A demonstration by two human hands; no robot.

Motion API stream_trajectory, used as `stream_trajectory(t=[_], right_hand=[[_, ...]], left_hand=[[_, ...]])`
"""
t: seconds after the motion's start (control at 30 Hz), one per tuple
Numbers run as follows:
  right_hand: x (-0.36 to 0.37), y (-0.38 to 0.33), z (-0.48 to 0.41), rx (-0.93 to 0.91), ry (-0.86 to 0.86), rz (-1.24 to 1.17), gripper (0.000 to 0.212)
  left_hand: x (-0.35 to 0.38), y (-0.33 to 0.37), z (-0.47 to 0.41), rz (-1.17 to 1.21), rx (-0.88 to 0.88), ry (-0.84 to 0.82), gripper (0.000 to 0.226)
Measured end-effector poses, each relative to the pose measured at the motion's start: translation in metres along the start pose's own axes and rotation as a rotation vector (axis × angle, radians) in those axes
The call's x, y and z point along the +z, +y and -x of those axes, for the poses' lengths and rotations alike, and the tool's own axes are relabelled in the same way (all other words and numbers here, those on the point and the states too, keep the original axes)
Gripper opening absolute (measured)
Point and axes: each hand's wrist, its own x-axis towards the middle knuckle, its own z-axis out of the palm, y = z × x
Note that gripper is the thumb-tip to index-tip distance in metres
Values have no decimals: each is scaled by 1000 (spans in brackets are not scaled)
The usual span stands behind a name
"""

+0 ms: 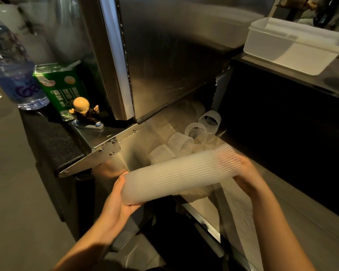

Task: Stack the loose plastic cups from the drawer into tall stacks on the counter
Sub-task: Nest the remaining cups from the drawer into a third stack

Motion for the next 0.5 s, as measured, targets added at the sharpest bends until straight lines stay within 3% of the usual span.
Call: stream_trajectory(t=[0.1, 0.13, 0.3, 0.43, 0.5], right_hand=[[12, -6, 3, -21, 57, 128, 13], [15, -6, 2, -31, 89, 185, 10], [34, 2, 4, -31, 182, 302, 13], [44, 11, 6, 116, 306, -19, 32], [54, 24, 8, 166, 280, -160, 28]], left_hand=[[-1, -2, 0, -8, 10, -5, 31], [-1, -3, 0, -5, 8, -5, 32], [0, -5, 0, 19, -17, -3, 29], [-2, -3, 1, 34, -27, 6, 25], [-4, -1, 3, 45, -40, 1, 25]])
